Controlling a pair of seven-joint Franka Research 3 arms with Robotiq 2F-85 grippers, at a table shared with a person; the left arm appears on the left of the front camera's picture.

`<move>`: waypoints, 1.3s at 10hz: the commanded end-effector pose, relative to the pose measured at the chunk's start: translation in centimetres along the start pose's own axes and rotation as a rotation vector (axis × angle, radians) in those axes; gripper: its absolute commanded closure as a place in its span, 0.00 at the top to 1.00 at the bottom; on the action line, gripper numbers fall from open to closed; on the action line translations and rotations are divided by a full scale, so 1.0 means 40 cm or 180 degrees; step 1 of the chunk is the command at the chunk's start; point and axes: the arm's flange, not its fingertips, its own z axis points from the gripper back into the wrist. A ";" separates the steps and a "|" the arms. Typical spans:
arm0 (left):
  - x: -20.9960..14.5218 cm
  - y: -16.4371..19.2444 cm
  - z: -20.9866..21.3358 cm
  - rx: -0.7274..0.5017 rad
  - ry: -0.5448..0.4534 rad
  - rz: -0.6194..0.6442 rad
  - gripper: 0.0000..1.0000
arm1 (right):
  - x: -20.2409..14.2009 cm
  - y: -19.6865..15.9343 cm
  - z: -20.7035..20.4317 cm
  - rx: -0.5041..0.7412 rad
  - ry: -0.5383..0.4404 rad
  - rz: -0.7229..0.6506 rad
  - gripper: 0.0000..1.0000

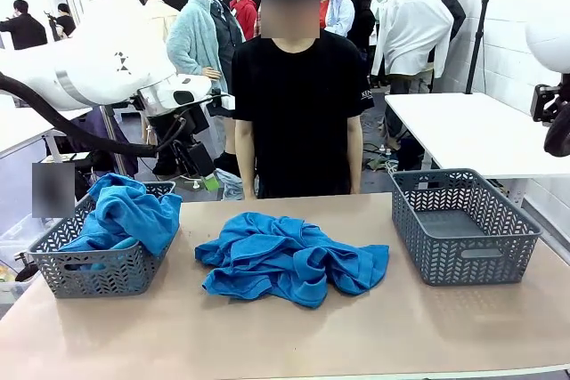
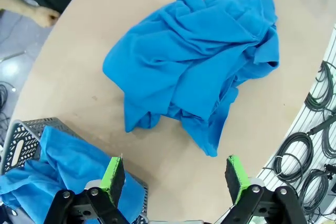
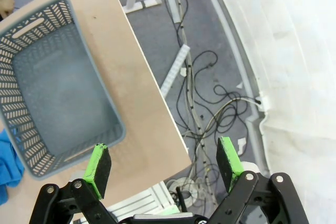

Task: Sort the tops and bottoms.
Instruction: Lift clothes from the center of the table with your left hand.

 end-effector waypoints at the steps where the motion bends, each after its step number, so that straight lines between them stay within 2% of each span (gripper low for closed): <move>1: 0.024 0.019 -0.077 -0.0044 0.0125 -0.0044 1.00 | 0.003 0.001 0.004 -0.0007 0.0032 -0.0061 1.00; 6: 0.137 0.078 -0.239 -0.0346 0.0226 -0.0188 1.00 | 0.003 0.001 0.004 -0.0007 0.0032 -0.0061 1.00; 10: 0.152 0.116 -0.354 -0.0408 0.0365 -0.0259 1.00 | 0.003 0.001 0.004 -0.0007 0.0032 -0.0061 1.00; 13: 0.137 0.131 -0.398 -0.0282 0.0289 -0.0347 1.00 | 0.003 0.001 0.004 -0.0007 0.0032 -0.0061 1.00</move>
